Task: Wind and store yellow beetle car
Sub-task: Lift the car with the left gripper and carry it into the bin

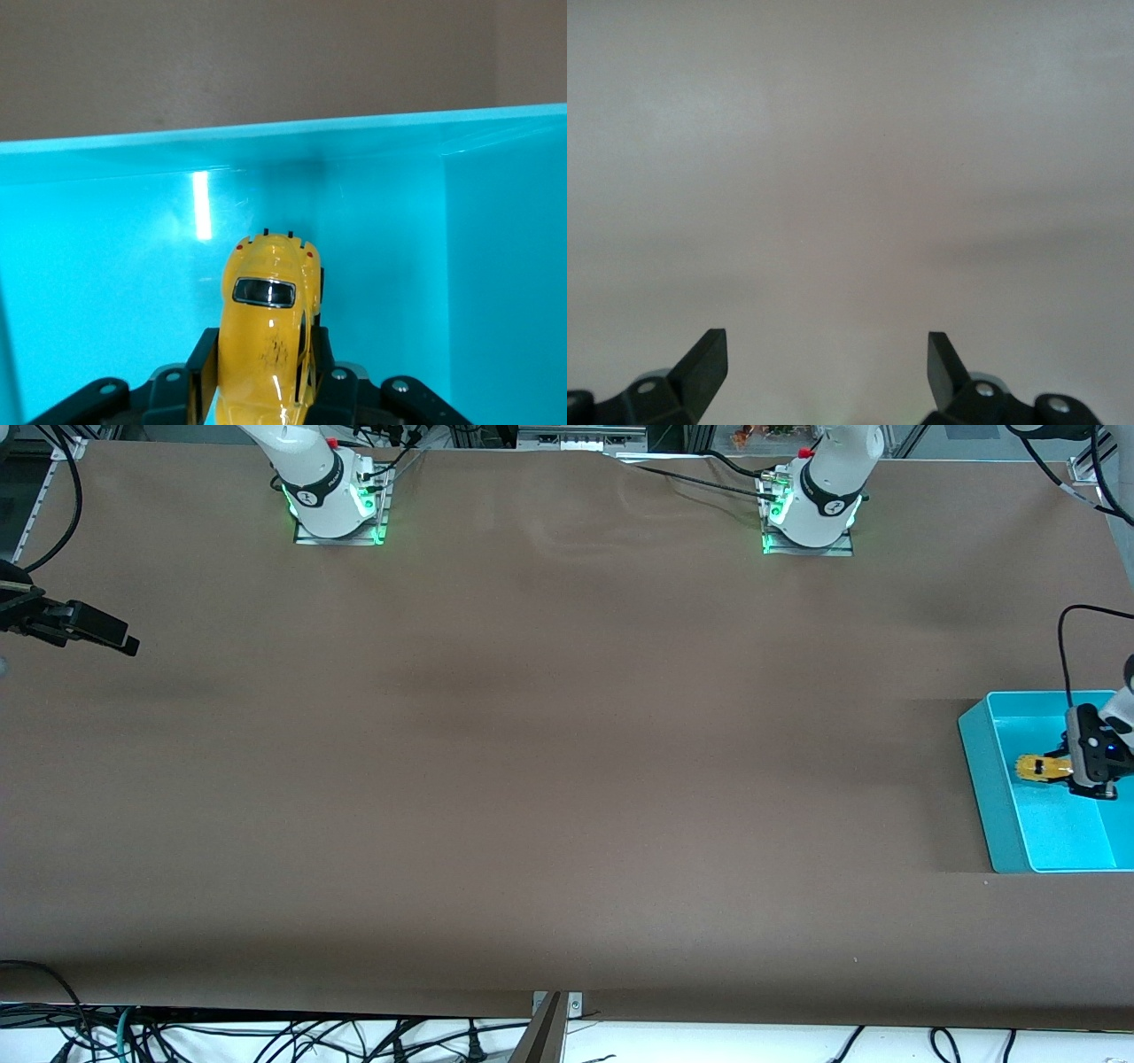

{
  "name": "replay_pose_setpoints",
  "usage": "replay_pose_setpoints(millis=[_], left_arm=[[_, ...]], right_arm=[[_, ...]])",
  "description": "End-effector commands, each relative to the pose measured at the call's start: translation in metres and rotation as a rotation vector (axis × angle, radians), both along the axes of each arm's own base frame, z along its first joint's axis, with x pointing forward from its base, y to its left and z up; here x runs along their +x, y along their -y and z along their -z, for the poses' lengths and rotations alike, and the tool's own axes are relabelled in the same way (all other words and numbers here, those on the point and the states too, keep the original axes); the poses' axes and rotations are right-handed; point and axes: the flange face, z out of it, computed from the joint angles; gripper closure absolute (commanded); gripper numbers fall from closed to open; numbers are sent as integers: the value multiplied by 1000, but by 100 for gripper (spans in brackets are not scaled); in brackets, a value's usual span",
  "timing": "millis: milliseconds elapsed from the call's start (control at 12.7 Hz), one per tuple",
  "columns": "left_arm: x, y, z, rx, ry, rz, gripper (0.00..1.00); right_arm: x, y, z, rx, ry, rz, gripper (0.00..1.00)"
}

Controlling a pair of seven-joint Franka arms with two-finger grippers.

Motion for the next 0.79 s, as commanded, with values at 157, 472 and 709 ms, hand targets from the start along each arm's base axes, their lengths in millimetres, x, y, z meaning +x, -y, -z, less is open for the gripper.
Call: replay_pose_setpoints(millis=[157, 472, 709], left_arm=[[-17, 7, 17, 15, 25, 6, 100], [-31, 13, 44, 5, 45, -22, 97], [-33, 14, 56, -15, 41, -45, 79]], right_arm=[[-4, -1, -7, -9, -6, -4, 0], [-7, -1, -9, -3, -14, -7, 0], [-11, -2, -10, 0, -31, -4, 0]])
